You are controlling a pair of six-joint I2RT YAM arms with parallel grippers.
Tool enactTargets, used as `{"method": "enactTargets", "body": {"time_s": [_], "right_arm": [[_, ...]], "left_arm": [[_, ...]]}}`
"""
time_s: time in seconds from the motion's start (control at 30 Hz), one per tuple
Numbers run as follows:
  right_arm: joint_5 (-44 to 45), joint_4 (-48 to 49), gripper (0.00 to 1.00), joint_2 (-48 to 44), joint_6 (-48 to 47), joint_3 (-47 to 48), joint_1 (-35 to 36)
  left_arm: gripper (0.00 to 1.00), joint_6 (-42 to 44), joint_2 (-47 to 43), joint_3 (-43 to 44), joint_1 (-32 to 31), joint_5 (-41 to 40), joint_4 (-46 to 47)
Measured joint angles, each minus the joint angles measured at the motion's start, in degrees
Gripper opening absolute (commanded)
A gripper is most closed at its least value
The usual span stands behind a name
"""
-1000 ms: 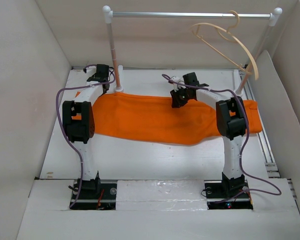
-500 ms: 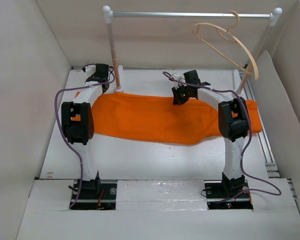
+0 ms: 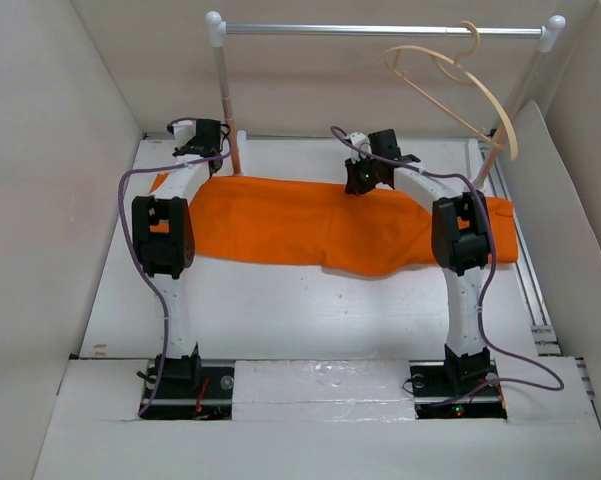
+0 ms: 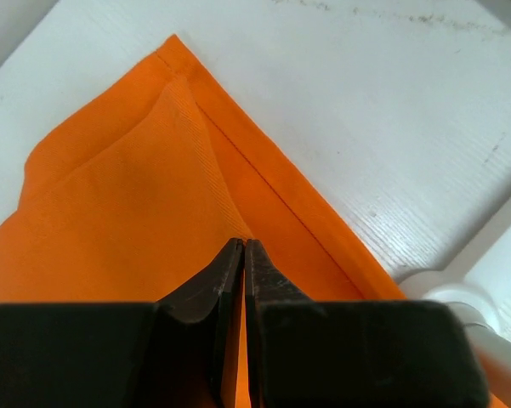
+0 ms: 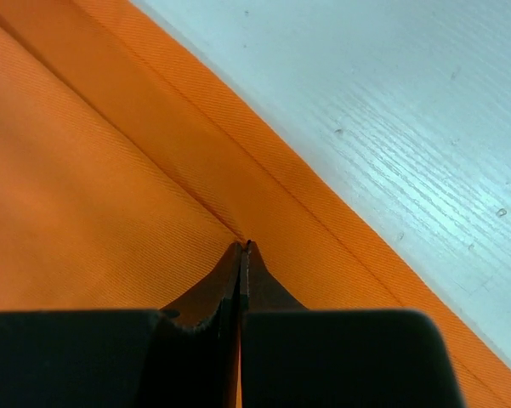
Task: Place the trousers on the hanger
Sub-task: Fold the trousers
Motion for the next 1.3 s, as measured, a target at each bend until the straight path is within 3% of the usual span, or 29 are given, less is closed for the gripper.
{"method": "enactTargets", "body": {"time_s": [0.03, 0.07, 0.1, 0.13, 0.17, 0.2, 0.3, 0.37, 0.47, 0.63, 0.73, 0.77, 0.83, 0.87, 0.93, 1.1, 1.2, 1.3], "right_arm": [[0.7, 0.3, 0.00, 0.4, 0.8, 0.0, 0.0], [1.3, 0.6, 0.00, 0.7, 1.5, 0.0, 0.0], [2.1, 0.9, 0.00, 1.0, 2.4, 0.0, 0.1], [3.3, 1.1, 0.04, 1.0, 3.0, 0.0, 0.2], [4.2, 1.1, 0.11, 1.0, 3.7, 0.0, 0.2], [5.3, 1.2, 0.30, 1.0, 4.1, 0.1, 0.4], [8.8, 2.1, 0.61, 0.7, 4.9, 0.2, 1.2], [10.1, 2.3, 0.69, -0.6, 5.0, -0.4, 1.7], [11.0, 3.3, 0.69, -6.2, 5.0, -4.6, 2.9], [11.5, 5.2, 0.68, -24.2, 6.7, -19.6, 5.9], [11.7, 7.8, 0.48, -34.6, 8.4, -30.1, 7.3], [11.9, 8.8, 0.33, -37.6, 8.9, -33.8, 7.6], [12.1, 9.8, 0.13, -41.2, 9.5, -39.9, 8.0], [12.1, 10.1, 0.05, -41.4, 9.8, -42.2, 8.0], [12.3, 10.0, 0.00, -39.4, 9.9, -44.6, 8.0], [13.4, 10.7, 0.00, -26.6, 9.2, -44.0, 8.1], [14.1, 13.0, 0.00, -25.3, 9.3, -42.7, 8.8], [16.1, 17.2, 0.00, -27.7, 10.5, -47.6, 11.8]], "left_arm": [[0.00, 0.0, 1.0, 0.4, 0.0, -0.1, 0.0], [0.07, 0.1, 1.6, 0.5, 0.0, -0.2, 0.0], [0.27, 0.5, 2.2, 0.5, 0.0, -0.2, -0.2], [0.39, 0.9, 2.7, 0.7, 0.0, -0.3, -0.8], [0.50, 1.2, 3.0, 1.0, 0.0, -0.5, -1.6], [0.69, 1.2, 3.2, 1.2, 0.1, -0.8, -2.4], [0.83, 0.5, 2.4, 0.3, 0.1, -1.7, -3.3], [0.85, 0.0, -0.3, -3.5, 0.1, -1.6, -2.3], [0.85, -1.2, -9.7, -16.2, 0.2, -0.1, -0.5], [0.73, -4.4, -24.3, -31.1, 0.2, 5.9, 0.3], [0.71, -5.9, -28.2, -36.0, 0.2, 9.6, 1.6], [0.71, -6.1, -28.9, -37.4, 0.2, 10.8, 2.0], [0.70, -6.1, -29.2, -38.8, 0.4, 13.0, 2.5], [0.69, -6.1, -28.7, -38.6, 0.5, 14.2, 2.6], [0.63, -6.2, -26.2, -36.8, 0.5, 16.0, 2.7], [0.59, -8.6, -15.3, -29.6, 3.0, 22.7, 4.5], [0.59, -11.5, -15.0, -31.4, 7.9, 29.0, 6.4], [0.59, -14.4, -19.5, -39.2, 16.0, 37.1, 12.2]]}}
